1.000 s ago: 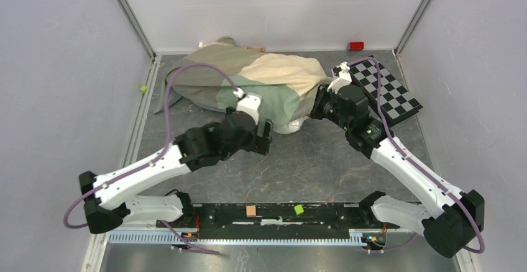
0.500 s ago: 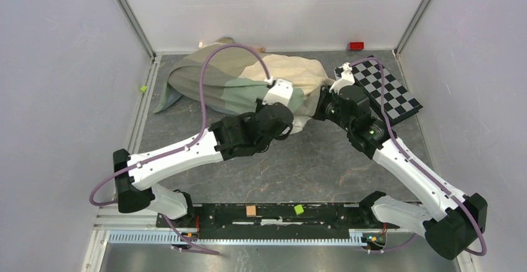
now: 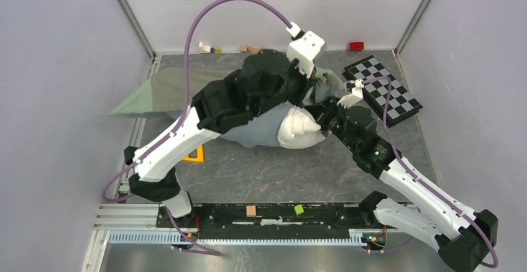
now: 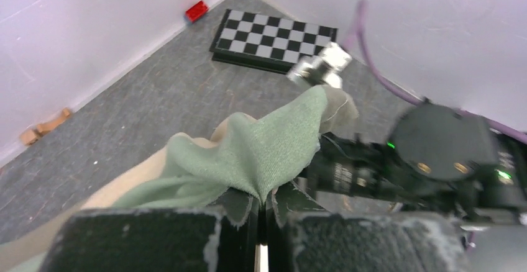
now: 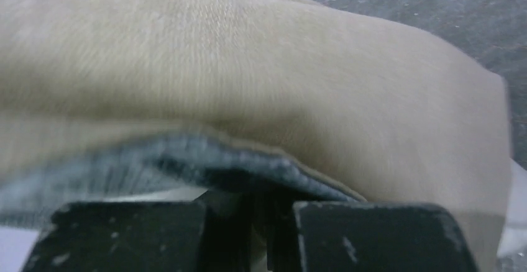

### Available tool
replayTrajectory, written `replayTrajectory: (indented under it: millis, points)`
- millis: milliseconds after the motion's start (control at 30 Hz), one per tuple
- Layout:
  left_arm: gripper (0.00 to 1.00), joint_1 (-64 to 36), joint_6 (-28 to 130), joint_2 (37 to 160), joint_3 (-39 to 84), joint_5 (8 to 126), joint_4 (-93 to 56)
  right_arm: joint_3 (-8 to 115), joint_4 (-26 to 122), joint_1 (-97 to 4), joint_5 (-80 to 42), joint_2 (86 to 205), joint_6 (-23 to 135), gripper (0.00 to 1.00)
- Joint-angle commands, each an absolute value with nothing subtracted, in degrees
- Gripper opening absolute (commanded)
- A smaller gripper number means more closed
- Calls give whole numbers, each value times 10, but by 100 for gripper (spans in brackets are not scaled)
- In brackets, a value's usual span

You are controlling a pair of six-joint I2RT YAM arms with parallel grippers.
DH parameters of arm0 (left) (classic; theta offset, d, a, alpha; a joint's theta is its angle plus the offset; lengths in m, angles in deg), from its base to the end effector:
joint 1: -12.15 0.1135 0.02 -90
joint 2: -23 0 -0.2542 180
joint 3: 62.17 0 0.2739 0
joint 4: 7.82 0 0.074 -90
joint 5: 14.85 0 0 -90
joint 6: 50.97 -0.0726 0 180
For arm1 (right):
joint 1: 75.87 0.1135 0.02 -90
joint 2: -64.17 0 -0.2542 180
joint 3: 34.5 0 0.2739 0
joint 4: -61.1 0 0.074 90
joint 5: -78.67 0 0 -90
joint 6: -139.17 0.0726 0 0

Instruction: Put the pillow into the pillowcase

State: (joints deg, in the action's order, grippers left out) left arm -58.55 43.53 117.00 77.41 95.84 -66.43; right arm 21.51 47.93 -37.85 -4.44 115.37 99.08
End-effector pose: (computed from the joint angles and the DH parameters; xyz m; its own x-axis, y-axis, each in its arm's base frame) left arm 0.1457 -0.3386 0.5307 -0.1346 0.1624 -0.9775 0.7609 0.6488 0.0030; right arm 0.2245 0.1645 0.3133 -0.4700 0.5966 -0.6505 -0.2460 0.6193 0.7457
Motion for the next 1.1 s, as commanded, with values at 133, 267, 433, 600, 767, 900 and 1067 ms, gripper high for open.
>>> replayTrajectory:
  millis: [133,267,433,600,767,900,1067]
  points:
    - [2,-455,516,1214,862,805,-653,207,450,-375,-22,1085,858,77]
    - [2,-422,546,1212,849,778,-661,260,371,-374,40,1039,729,98]
    - [2,-402,566,1234,876,755,-680,299,361,-375,-17,995,607,98]
    - [2,-396,570,1245,889,736,-682,307,339,-374,-143,1001,522,98]
    - [2,-393,569,1252,897,728,-683,284,315,-374,-117,1009,496,98]
    - [2,-392,566,1260,911,711,-683,277,311,-374,-126,1039,476,97]
    - [3,-392,556,1281,957,680,-683,284,337,-357,-163,1107,488,59]
